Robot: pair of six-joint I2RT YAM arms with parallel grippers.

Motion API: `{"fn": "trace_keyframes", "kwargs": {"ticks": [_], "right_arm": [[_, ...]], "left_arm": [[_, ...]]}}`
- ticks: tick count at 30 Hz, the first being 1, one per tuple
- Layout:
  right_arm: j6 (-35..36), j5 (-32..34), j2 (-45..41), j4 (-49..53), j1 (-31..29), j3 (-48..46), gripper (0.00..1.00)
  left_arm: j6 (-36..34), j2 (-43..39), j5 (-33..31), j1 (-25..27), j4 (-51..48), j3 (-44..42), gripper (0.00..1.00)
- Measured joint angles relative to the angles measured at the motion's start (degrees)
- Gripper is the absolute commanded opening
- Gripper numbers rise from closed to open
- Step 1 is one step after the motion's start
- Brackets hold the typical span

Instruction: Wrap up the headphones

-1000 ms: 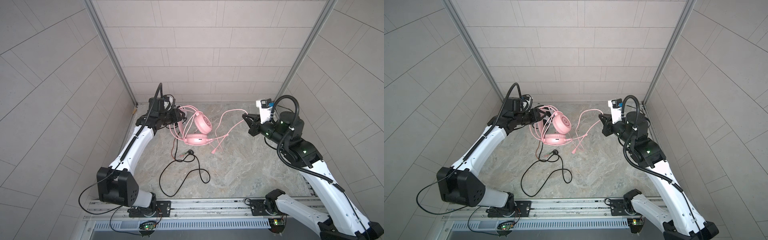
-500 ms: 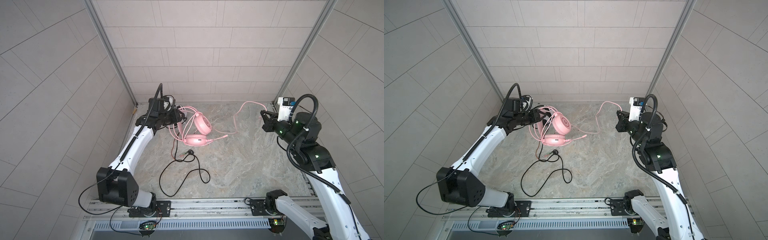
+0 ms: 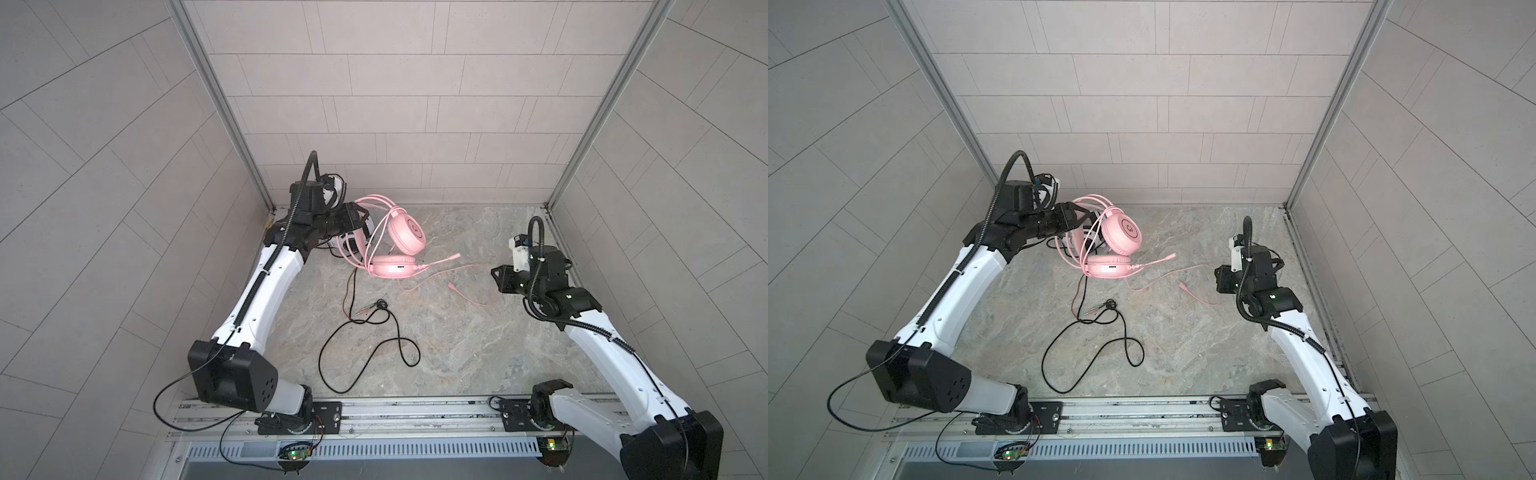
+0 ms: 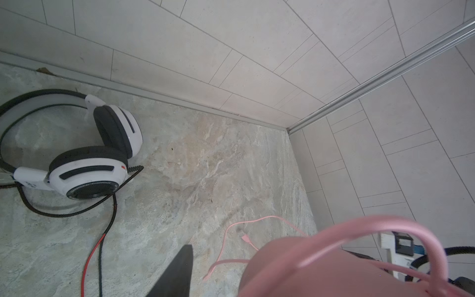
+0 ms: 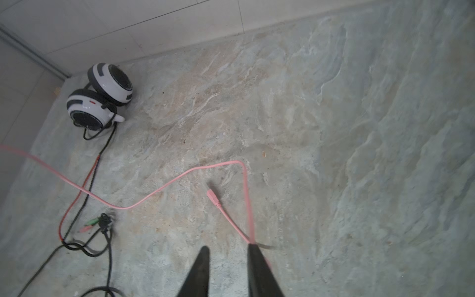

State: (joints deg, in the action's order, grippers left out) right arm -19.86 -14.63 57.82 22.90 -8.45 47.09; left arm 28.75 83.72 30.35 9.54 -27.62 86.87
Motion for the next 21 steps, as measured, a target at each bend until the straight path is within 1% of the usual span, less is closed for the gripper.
{"fn": "trace_keyframes", "kwargs": {"ticks": [1,3,6,8,10,11,12,14,17,18,19,21], "right_arm": [[0.09,0.04,-0.02,-0.28,0.0,-0.42,0.53],[0.04,0.57,-0.17,-0.68,0.0,-0.74,0.57],[0.13,0.61,-1.27,-2.91,0.02,-1.4,0.58],[0.04,-1.09,-1.75,-5.7,0.09,-2.12,0.59],[-0.24,-4.59,-0.85,-10.95,-0.46,-3.56,0.61],[-0.39,-6.19,0.13,-13.88,-1.22,-4.39,0.63],[-0.61,-7.78,1.86,-16.94,-2.47,-5.25,0.7],[-0.57,-9.97,6.32,-21.86,-5.66,-6.29,0.72],[0.28,-11.02,13.25,-27.67,-10.51,-6.88,0.73],[0.35,-11.61,15.85,-29.92,-11.58,-6.88,0.96],[0.57,-11.87,18.03,-32.15,-12.07,-6.88,0.99],[2.12,-11.34,21.33,-35.71,-12.7,-7.06,0.99]], "left_arm": [[-0.11,0.61,0.02,0.15,-0.85,1.62,0.0],[-0.5,1.99,-0.07,0.46,-3.02,5.03,0.0],[-1.16,3.78,-0.44,0.83,-5.88,9.07,0.0],[-1.49,4.55,-0.9,1.25,-7.58,10.75,0.0],[-1.84,5.44,-1.44,1.92,-9.94,12.68,0.0],[-1.95,5.88,-1.6,2.25,-10.8,13.6,0.0],[-2.23,6.47,-1.73,2.67,-11.74,14.8,0.0],[-2.6,7.67,-1.88,3.43,-13.18,17.11,0.0],[-2.93,9.27,-2.01,4.44,-14.95,20.06,0.0],[-2.97,9.7,-2.03,4.55,-15.78,21.05,0.0],[-3.02,10.16,-2.01,4.76,-16.55,22.05,0.0],[-3.37,11.13,-1.97,4.94,-18.21,24.39,0.0]]}}
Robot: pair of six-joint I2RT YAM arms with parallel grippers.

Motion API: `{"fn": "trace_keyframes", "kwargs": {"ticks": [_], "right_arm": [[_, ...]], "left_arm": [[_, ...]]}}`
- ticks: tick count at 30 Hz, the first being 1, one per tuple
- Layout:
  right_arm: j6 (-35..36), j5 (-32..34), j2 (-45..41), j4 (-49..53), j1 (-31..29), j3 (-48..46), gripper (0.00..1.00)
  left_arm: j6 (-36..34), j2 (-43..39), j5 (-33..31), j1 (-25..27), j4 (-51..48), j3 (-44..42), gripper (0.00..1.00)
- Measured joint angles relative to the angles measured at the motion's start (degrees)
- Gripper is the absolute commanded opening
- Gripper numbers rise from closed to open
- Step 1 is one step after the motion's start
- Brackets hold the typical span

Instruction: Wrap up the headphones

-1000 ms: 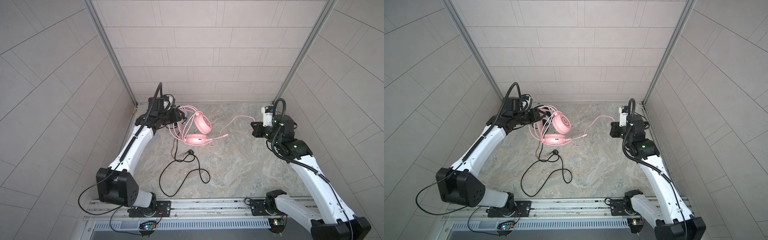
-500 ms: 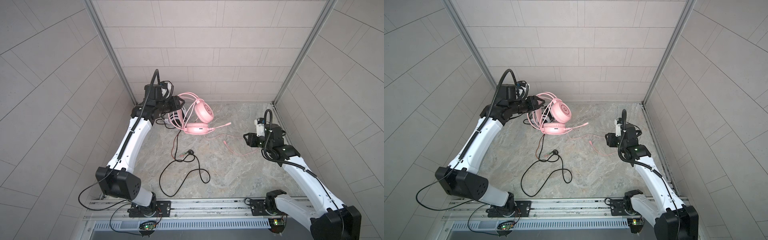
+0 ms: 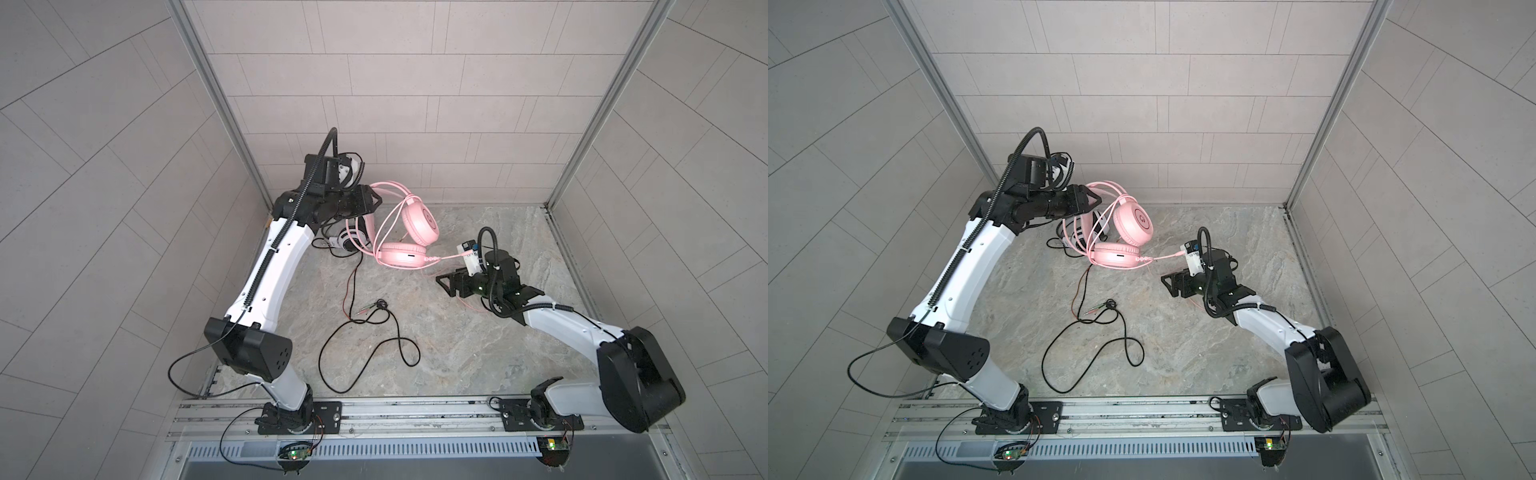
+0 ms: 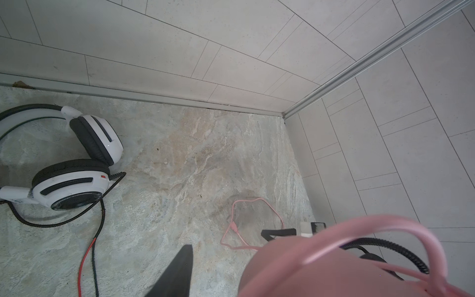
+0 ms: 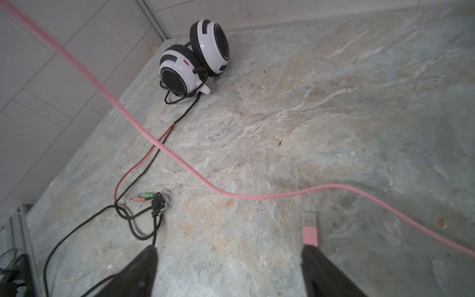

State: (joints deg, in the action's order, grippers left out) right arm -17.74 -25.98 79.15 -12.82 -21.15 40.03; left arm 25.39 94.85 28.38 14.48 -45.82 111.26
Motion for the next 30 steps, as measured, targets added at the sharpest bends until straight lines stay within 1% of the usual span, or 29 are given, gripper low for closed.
{"fn": "trace_keyframes", "kwargs": {"ticks": [4,7,11,16,19,22,30], "right_arm": [[1.64,1.01,6.32,-8.92,-1.57,-1.14,0.99],[1.86,0.68,12.59,-14.97,-2.49,-0.81,0.99],[2.47,0.72,18.08,-17.94,-3.91,1.09,0.99],[3.5,0.44,21.68,-19.65,-5.25,7.34,0.99],[4.04,0.48,22.03,-20.09,-5.46,9.2,0.99],[4.07,0.44,21.16,-20.15,-5.46,8.41,0.99],[3.69,1.64,11.47,-19.82,-6.4,-1.27,0.99]], "left_arm": [[-0.42,1.81,-0.24,0.13,-3.02,4.74,0.0],[-0.39,1.95,-0.37,0.17,-4.46,5.9,0.0],[-0.39,2.43,-0.35,0.17,-6.43,7.65,0.0],[-0.46,3.45,-0.33,0.17,-8.37,9.97,0.0],[-0.63,3.82,-0.39,0.17,-9.01,10.6,0.0],[-1.05,4.37,-0.59,0.17,-10.32,11.56,0.0],[-1.62,5.03,-1.77,0.17,-11.5,12.26,0.0]]}}
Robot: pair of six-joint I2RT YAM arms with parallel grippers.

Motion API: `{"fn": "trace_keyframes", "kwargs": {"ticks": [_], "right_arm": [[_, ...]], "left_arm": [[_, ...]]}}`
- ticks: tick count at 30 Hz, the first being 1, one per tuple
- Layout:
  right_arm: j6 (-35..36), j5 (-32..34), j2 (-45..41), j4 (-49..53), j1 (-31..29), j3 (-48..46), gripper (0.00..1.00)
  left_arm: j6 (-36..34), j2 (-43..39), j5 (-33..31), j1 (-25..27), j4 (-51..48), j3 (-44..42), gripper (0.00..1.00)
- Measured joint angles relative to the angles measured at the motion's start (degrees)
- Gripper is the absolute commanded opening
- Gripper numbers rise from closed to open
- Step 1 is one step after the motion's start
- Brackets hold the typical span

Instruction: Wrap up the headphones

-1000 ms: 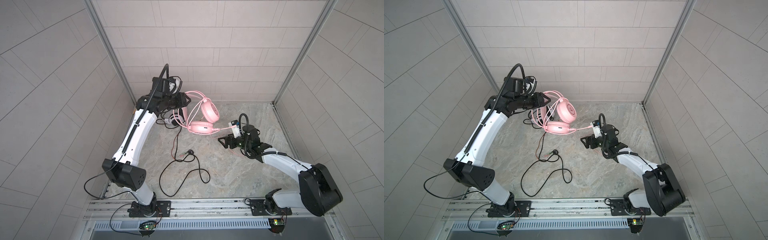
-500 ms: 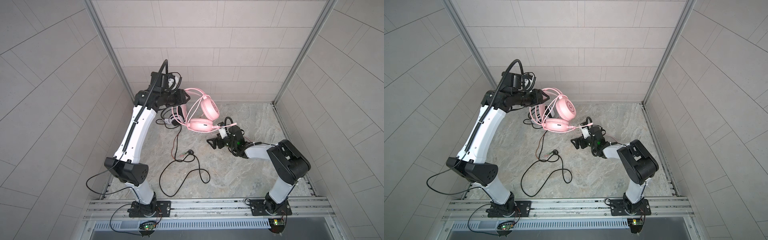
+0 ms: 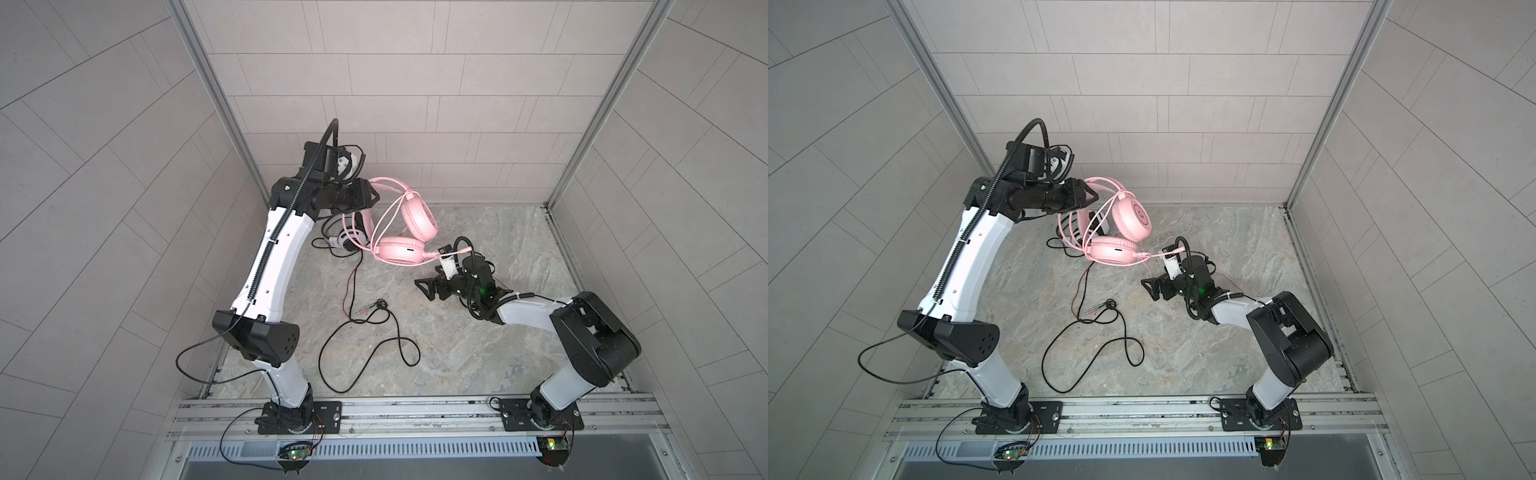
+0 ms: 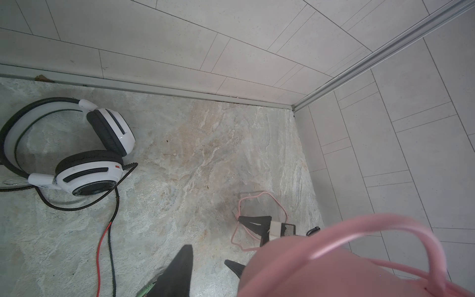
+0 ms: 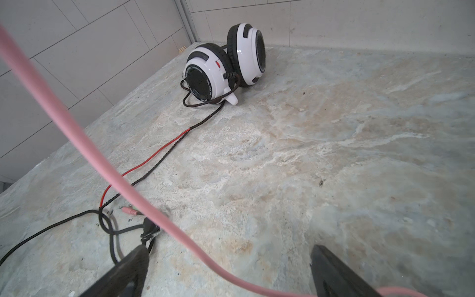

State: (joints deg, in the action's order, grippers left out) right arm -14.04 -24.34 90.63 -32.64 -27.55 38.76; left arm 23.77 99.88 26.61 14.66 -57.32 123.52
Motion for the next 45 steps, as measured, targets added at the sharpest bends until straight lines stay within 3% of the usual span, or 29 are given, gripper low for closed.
{"fn": "trace_keyframes", "kwargs": {"ticks": [17,24,27,28,30,32,35,45], "right_arm": [[3.34,-0.04,-5.44,8.7,-0.11,4.42,1.0],[5.03,-1.22,6.34,10.36,0.04,13.86,0.95],[4.04,-3.06,10.86,9.31,-0.02,15.41,0.81],[3.39,-3.69,11.67,8.74,-0.04,14.99,0.7],[1.9,-4.87,12.26,6.69,-0.11,12.92,0.3],[-0.2,-5.97,12.24,3.67,-0.11,10.23,0.1],[-3.91,-7.13,12.13,-0.98,-0.26,6.43,0.0],[-9.94,-5.05,6.8,-7.28,-3.85,-1.01,0.0]], "left_arm": [[-0.9,0.44,-0.02,0.0,-1.31,1.99,0.0],[-0.87,0.44,0.59,0.0,-1.42,2.01,0.0],[-0.74,0.44,0.85,0.0,-1.4,2.03,0.0],[-0.68,0.44,1.03,0.0,-1.4,2.01,0.0],[-0.37,0.44,1.42,-0.02,-1.14,2.03,0.0],[0.24,0.42,1.64,-0.15,-0.33,1.92,0.0],[2.1,0.04,1.75,-0.44,3.08,0.46,0.0],[11.37,-0.24,2.38,-1.38,16.92,-7.65,0.0]]}}
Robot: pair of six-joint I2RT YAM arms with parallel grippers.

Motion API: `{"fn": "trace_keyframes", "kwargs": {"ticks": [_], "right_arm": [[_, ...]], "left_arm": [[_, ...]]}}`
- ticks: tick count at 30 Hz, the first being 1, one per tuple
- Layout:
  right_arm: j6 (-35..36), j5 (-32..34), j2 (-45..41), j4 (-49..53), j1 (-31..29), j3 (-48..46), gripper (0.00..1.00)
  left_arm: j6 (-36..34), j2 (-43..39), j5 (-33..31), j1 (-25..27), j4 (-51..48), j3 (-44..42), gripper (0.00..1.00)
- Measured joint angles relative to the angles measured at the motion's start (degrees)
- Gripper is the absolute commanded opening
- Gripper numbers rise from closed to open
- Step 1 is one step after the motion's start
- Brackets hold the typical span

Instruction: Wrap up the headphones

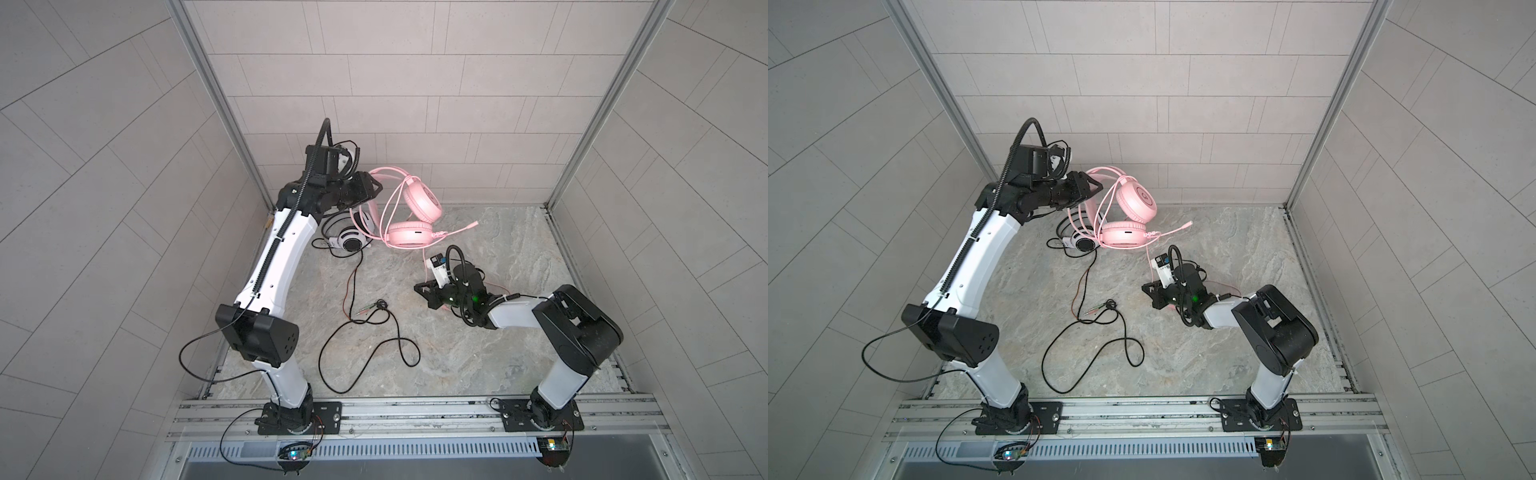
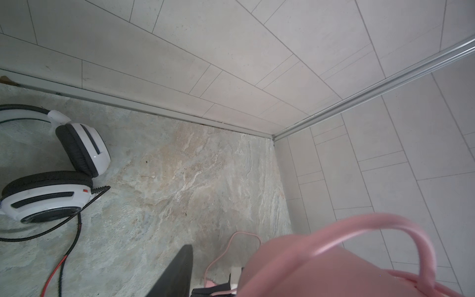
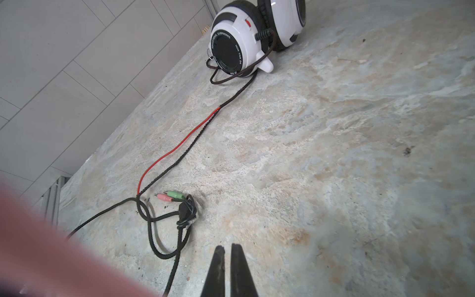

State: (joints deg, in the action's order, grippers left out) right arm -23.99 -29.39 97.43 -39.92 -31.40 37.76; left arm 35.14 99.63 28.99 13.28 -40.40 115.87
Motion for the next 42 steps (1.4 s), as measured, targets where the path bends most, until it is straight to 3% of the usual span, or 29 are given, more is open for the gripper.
{"fn": "trace_keyframes", "kwargs": {"ticks": [13,23,33,42], "right_arm": [[-4.2,3.56,-0.04,-5.64,-7.04,-2.34,0.0],[-9.88,6.36,-3.15,-6.69,-12.7,-2.23,0.09],[-20.63,5.9,0.74,-21.57,-13.99,0.37,0.1],[-27.76,1.11,1.7,-27.06,-14.53,4.28,0.12]], "left_arm": [[4.13,-2.56,-3.34,0.02,5.35,-4.26,0.0],[11.43,-10.62,-14.6,1.05,18.4,-20.61,0.0],[17.79,-11.15,-17.84,1.05,25.75,-22.71,0.0],[16.41,-11.17,-21.03,1.07,26.03,-21.31,0.0]]}}
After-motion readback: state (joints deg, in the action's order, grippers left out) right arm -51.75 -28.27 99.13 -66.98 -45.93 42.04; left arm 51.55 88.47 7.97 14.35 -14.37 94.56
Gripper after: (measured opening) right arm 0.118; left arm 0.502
